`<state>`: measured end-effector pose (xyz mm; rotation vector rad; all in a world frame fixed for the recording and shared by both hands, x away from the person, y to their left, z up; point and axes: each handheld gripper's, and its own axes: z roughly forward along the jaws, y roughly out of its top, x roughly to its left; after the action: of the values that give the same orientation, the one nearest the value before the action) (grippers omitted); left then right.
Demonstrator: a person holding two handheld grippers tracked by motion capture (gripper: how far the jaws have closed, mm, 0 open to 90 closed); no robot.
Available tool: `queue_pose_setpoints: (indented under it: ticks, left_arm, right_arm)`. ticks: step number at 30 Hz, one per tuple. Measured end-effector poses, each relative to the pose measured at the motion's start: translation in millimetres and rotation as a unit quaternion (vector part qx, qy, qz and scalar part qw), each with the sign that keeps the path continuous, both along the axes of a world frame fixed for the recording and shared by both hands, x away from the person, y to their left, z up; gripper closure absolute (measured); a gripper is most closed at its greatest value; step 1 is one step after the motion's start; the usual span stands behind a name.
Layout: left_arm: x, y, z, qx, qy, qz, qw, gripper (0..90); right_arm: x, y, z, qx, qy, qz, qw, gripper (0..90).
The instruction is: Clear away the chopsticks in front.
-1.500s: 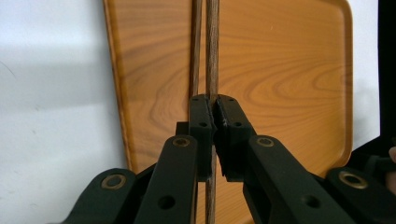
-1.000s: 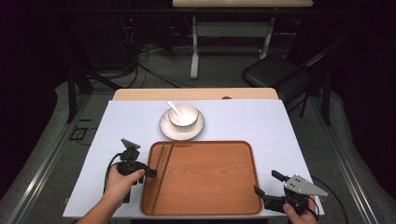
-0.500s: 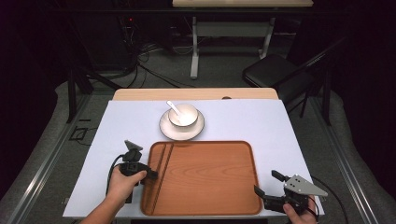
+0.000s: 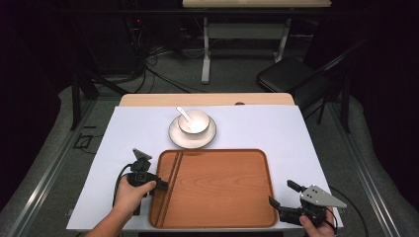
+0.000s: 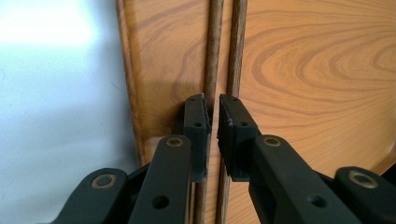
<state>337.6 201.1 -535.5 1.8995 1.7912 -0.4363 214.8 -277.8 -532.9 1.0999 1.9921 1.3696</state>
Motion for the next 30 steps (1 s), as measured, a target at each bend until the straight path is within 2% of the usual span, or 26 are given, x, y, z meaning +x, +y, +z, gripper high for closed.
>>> queue_pose_setpoints:
  ticks: [4,9,11,15,18,23,28,30]
  left_arm:
    - [-0.3,0.3,0.5,0.000,0.002,0.000,1.0000,81.6]
    - [-0.5,1.9,4.3,-0.001,-0.007,0.001,1.0000,79.8]
    - [-0.7,4.5,7.1,-0.007,-0.014,0.000,0.9999,78.3]
    - [-1.5,9.7,16.7,-0.006,-0.037,0.010,0.9993,71.0]
    - [-1.8,16.4,23.6,0.003,-0.058,0.011,0.9983,64.5]
    - [-4.2,26.9,33.3,0.025,-0.091,0.024,0.9953,58.2]
    - [-10.3,38.6,38.0,0.017,-0.125,0.048,0.9909,51.9]
    - [-12.0,43.3,37.4,0.021,-0.137,0.048,0.9891,49.9]
  right_arm:
    - [0.2,-0.1,-0.1,0.000,0.000,0.000,1.0000,14.8]
    - [0.3,0.0,-0.1,0.000,0.001,0.000,1.0000,14.8]
    - [0.2,-0.1,-0.1,0.000,0.000,0.000,1.0000,14.8]
    - [0.3,-0.1,-0.1,0.000,0.001,-0.001,1.0000,14.8]
    - [0.4,0.0,-0.1,0.000,0.001,0.000,1.0000,14.8]
    - [0.3,0.0,-0.1,0.000,0.001,-0.001,1.0000,14.8]
    - [0.6,-0.2,-0.1,-0.001,0.002,-0.001,1.0000,14.8]
    - [0.7,-0.2,-0.1,0.000,0.002,-0.001,1.0000,14.8]
